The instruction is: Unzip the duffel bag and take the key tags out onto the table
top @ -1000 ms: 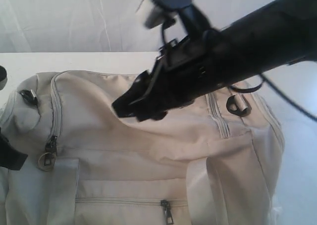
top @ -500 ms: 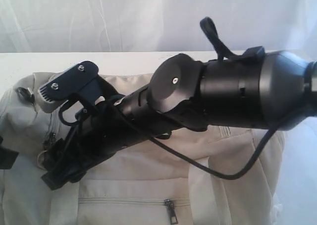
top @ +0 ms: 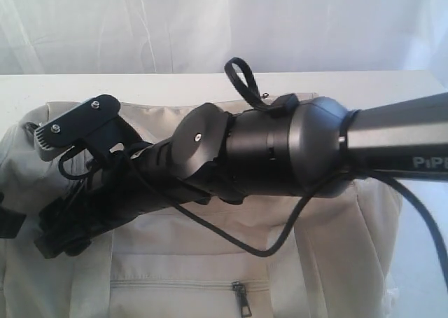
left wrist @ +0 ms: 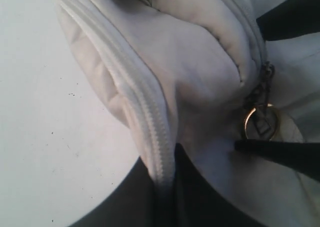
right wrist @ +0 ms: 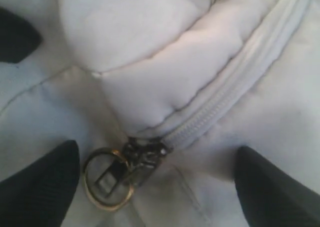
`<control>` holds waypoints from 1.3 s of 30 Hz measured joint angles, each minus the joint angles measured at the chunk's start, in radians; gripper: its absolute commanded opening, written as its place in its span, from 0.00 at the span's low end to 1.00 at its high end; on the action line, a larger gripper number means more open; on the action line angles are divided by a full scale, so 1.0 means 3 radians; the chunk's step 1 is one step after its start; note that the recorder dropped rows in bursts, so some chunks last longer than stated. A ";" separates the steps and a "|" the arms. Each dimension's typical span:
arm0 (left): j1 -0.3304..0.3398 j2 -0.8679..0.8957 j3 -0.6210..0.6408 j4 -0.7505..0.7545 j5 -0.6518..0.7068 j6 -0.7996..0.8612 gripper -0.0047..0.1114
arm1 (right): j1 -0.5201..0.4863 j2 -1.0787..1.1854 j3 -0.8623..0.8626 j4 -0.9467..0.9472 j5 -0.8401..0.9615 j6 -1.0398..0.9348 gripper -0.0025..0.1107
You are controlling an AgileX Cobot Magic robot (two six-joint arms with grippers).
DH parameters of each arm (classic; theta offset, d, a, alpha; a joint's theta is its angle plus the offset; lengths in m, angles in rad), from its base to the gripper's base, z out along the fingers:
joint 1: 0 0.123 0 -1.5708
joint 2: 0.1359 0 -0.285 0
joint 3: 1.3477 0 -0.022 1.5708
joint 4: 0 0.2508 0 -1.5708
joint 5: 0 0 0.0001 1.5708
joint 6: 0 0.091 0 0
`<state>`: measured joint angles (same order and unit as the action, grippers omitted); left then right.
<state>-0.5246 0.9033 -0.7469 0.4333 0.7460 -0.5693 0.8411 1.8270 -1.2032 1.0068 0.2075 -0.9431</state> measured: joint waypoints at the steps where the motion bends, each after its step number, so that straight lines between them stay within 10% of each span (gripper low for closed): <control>1: 0.0000 0.0000 0.0000 0.0000 0.0000 0.0000 0.04 | 0.0022 0.0033 -0.0029 0.0013 -0.0016 0.0000 0.71; 16: 0.0000 -0.0006 0.0000 0.0034 0.0027 0.0000 0.04 | 0.0049 -0.0100 -0.0073 -0.0003 0.0041 0.0017 0.02; 24: 0.0000 -0.0006 0.0000 0.0046 0.0036 0.0000 0.04 | 0.0043 -0.0252 -0.0073 -0.0078 0.0240 0.0032 0.04; 29: 0.0000 -0.0017 0.0043 0.0046 0.0036 0.0000 0.04 | -0.0005 -0.0288 -0.0073 -0.0188 0.0612 0.0178 0.30; 39: 0.0000 -0.0017 0.0055 0.0059 0.0042 0.0007 0.04 | -0.0011 -0.0315 -0.0073 -0.0605 0.0947 0.0525 0.24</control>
<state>-0.5246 0.8982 -0.7305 0.4510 0.7584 -0.5671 0.8377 1.7325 -1.2250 0.8252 0.4917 -0.7857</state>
